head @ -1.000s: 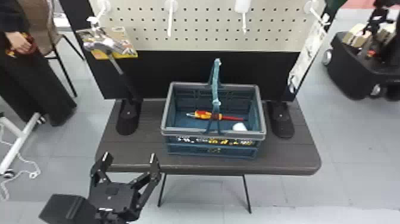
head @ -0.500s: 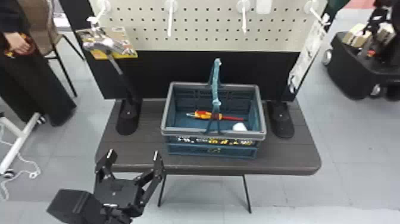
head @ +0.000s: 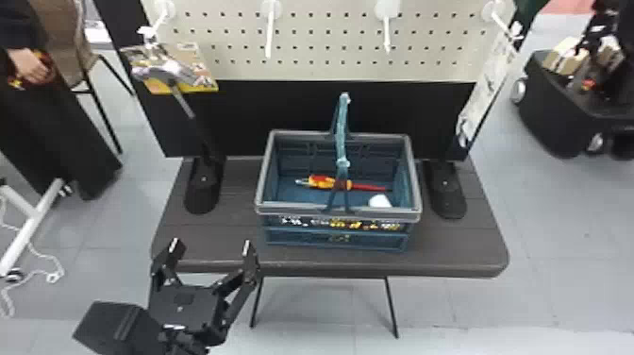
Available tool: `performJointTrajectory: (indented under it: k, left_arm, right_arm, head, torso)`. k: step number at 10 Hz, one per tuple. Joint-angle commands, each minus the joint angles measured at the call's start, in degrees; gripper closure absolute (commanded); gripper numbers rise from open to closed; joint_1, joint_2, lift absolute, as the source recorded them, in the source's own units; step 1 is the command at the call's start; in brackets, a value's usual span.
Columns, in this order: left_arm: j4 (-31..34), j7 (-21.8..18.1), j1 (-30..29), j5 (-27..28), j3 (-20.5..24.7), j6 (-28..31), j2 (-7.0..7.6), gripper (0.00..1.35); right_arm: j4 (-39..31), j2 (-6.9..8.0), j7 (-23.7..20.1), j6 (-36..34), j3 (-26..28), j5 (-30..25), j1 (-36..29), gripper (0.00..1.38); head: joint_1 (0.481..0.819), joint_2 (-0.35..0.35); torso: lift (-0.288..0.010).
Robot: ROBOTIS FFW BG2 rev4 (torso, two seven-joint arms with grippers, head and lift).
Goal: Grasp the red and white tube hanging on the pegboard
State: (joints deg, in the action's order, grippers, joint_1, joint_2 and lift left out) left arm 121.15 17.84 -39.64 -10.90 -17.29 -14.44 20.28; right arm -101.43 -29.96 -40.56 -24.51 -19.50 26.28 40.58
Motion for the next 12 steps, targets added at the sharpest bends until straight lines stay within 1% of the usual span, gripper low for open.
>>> performJointTrajectory:
  k: [1, 2, 12]
  left_arm:
    - [0.0, 0.0, -0.01, 0.0, -0.03, 0.03, 0.02, 0.21]
    - [0.0, 0.0, -0.01, -0.09, -0.03, 0.03, 0.11, 0.21]
    - [0.0, 0.0, 0.11, 0.0, -0.03, 0.03, 0.02, 0.21]
  right_arm:
    - [0.11, 0.08, -0.05, -0.01, -0.01, 0.0, 0.0, 1.13]
    - [0.11, 0.08, -0.05, -0.01, 0.08, 0.0, -0.13, 1.18]
    - [0.81, 0.17, 0.13, 0.17, -0.01, 0.97, 0.24, 1.18]
  head:
    - [0.819, 0.008]
    - [0.819, 0.008]
    - [0.819, 0.008]
  torso:
    - [-0.1]
    - [-0.1]
    - [-0.1]
